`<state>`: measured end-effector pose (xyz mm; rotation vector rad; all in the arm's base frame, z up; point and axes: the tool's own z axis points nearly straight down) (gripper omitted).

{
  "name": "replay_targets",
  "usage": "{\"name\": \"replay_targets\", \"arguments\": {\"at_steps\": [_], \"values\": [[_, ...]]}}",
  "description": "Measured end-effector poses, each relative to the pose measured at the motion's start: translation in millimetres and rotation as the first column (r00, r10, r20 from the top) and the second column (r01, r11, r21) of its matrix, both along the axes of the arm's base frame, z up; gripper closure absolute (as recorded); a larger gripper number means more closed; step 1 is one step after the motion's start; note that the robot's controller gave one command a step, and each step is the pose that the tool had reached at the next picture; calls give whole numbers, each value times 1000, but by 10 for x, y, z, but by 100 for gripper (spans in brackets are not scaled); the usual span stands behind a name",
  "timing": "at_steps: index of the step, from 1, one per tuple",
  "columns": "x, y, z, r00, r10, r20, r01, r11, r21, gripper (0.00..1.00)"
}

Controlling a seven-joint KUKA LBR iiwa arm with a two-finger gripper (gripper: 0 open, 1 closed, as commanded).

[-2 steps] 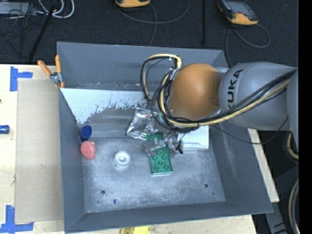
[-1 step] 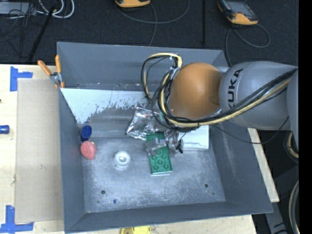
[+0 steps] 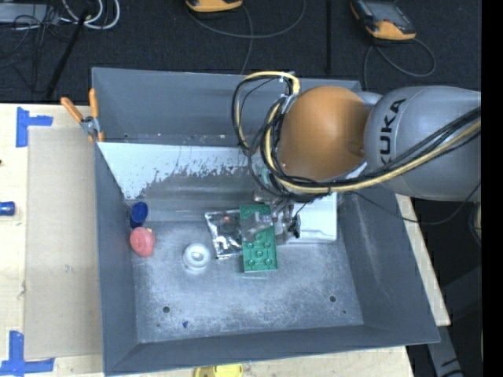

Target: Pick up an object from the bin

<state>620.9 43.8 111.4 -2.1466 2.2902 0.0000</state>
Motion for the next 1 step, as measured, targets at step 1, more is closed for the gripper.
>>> {"name": "replay_targets", "arguments": {"at_steps": [1], "values": [[1,17,228,1000,-4,-1,4,1000,0,100]]}}
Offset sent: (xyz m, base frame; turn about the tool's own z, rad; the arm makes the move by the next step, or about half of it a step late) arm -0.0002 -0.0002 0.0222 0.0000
